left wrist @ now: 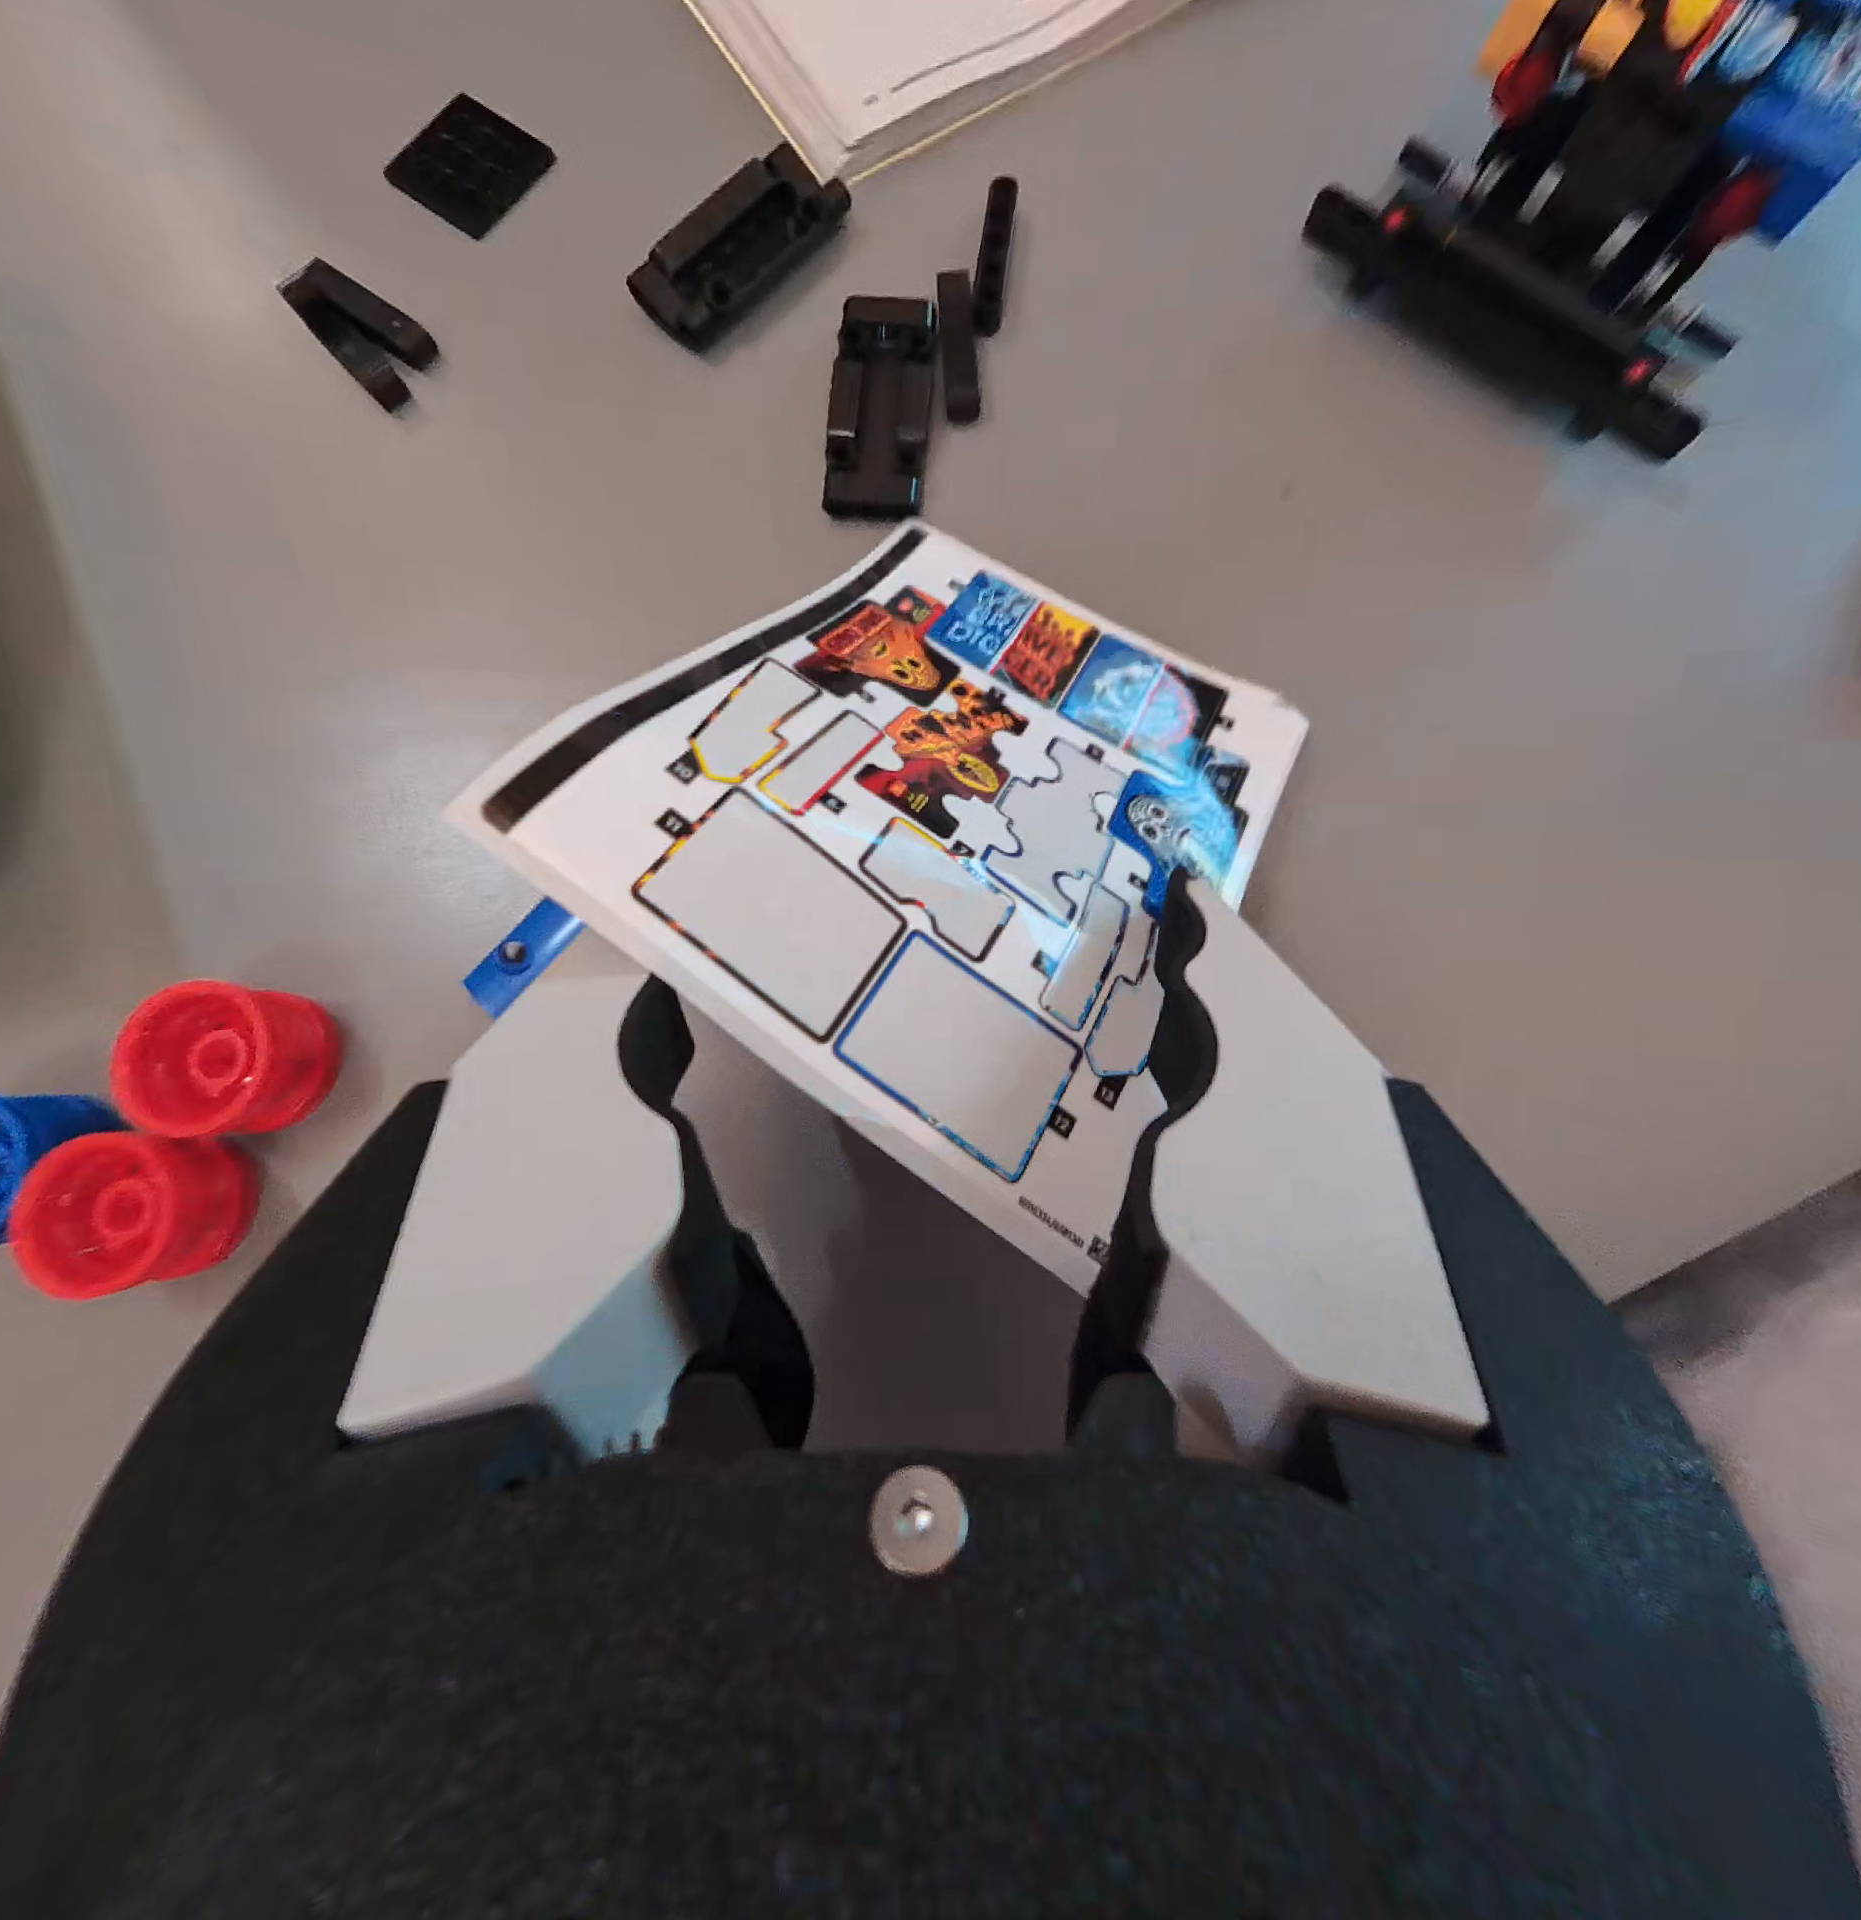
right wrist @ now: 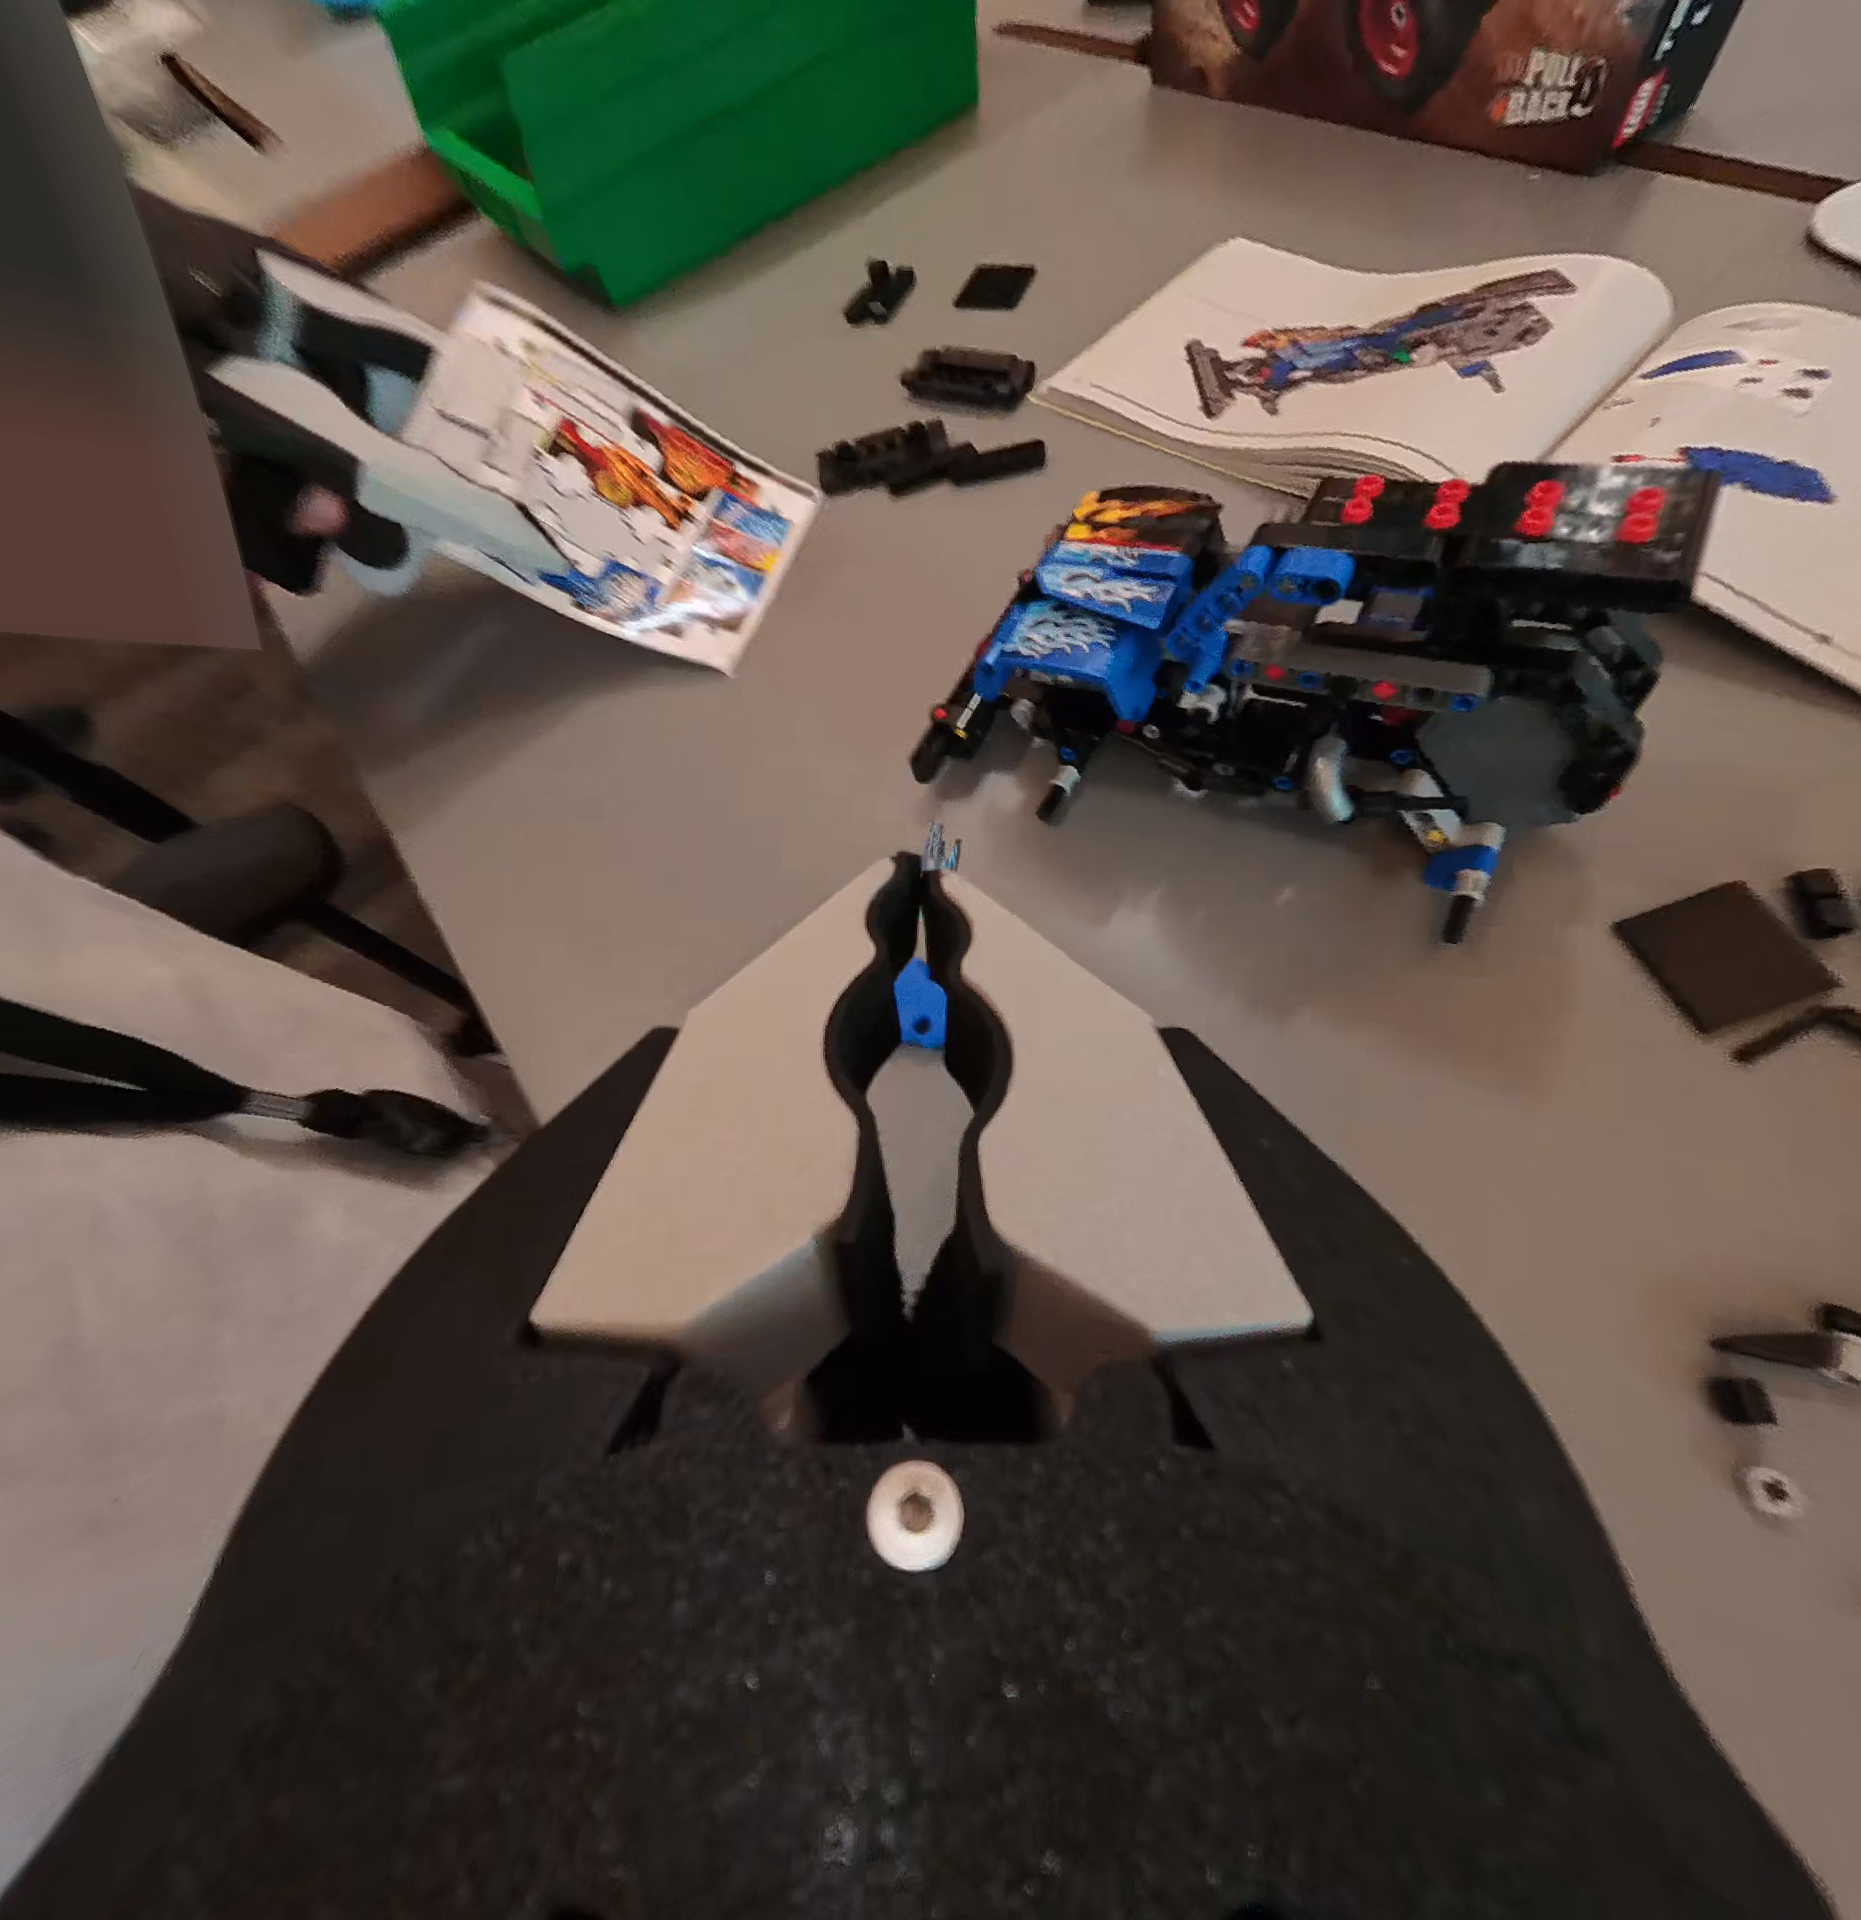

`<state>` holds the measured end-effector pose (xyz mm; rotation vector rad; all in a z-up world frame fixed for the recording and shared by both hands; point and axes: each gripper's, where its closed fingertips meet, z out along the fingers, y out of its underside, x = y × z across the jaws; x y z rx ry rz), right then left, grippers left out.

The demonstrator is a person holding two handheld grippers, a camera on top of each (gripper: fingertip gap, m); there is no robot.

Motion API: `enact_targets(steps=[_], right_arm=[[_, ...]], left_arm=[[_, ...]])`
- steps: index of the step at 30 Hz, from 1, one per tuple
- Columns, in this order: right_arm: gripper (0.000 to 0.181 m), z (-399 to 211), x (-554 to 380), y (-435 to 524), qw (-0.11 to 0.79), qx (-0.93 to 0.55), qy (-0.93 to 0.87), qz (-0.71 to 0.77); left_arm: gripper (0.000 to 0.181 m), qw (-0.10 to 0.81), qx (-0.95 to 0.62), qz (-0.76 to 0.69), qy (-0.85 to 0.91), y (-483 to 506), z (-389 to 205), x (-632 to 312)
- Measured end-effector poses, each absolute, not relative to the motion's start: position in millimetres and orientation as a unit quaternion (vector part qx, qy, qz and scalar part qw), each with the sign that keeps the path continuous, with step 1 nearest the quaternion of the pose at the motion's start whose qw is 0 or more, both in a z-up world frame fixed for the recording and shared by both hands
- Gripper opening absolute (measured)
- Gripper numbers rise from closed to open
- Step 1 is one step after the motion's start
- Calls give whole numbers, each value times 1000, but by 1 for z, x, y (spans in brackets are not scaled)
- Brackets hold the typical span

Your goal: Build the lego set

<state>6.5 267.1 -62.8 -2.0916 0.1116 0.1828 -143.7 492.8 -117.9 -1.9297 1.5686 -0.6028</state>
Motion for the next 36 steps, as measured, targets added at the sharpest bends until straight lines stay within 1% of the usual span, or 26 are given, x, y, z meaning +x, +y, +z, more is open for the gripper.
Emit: enact_targets(steps=[1,2,3,4,6,11,12,13,14,15,16,18,19,20,21,22,23,24,25,27,31,33,34,36], right_arm=[[0,-66,7,267,489,-869,41,57],[0,-67,5,267,485,-872,37,52],[0,-67,2,268,486,-872,34,55],[0,-65,-2,269,488,-870,31,61],[0,-63,-7,270,495,-866,22,62],[0,-63,-13,269,503,-861,14,69],[0,-62,-14,270,506,-859,13,73],[0,-61,-15,270,509,-857,13,74],[0,-59,-15,271,513,-855,11,70],[0,-58,-15,272,516,-854,7,65],[0,-57,-16,272,518,-853,1,61],[0,-57,-18,273,516,-855,-9,56],[0,-58,-18,273,516,-855,-11,57],[0,-58,-19,273,517,-853,-11,61],[0,-59,-20,274,519,-852,-12,69],[0,-59,-21,275,520,-851,-13,77],[0,-60,-21,275,519,-851,-14,83],[0,-60,-21,275,518,-851,-16,85],[0,-60,-20,275,518,-851,-18,85],[0,-61,-19,274,516,-852,-20,87],[0,-64,-16,273,515,-853,-12,87],[0,-62,-16,275,519,-850,-4,91],[0,-61,-18,278,522,-848,-2,92],[0,-60,-21,283,525,-848,-7,76]], left_arm=[[88,289,-719,-209,596,493,-122,-146],[90,286,-721,-192,602,495,-129,-149],[97,283,-728,-162,603,501,-136,-155],[109,285,-733,-130,604,508,-141,-162],[122,307,-725,-112,607,512,-135,-166],[120,379,-700,-111,595,519,-102,-173],[116,393,-698,-123,586,520,-94,-173],[107,404,-699,-145,572,521,-85,-172],[94,410,-702,-178,555,519,-76,-170],[78,403,-699,-220,549,511,-70,-167],[61,380,-688,-263,560,497,-68,-165],[38,319,-659,-307,608,468,-78,-164],[33,317,-644,-302,627,465,-85,-164],[43,337,-626,-285,643,469,-91,-163],[67,358,-609,-261,658,477,-96,-163],[86,368,-591,-241,676,482,-101,-163],[100,365,-575,-227,697,485,-106,-165],[106,348,-559,-224,719,485,-110,-168],[103,332,-546,-236,732,486,-113,-169],[105,300,-534,-258,747,487,-117,-169],[92,250,-515,-240,784,481,-135,-173],[83,261,-510,-263,777,472,-129,-164],[79,273,-509,-300,759,462,-116,-154],[48,277,-523,-414,692,427,-81,-124]])
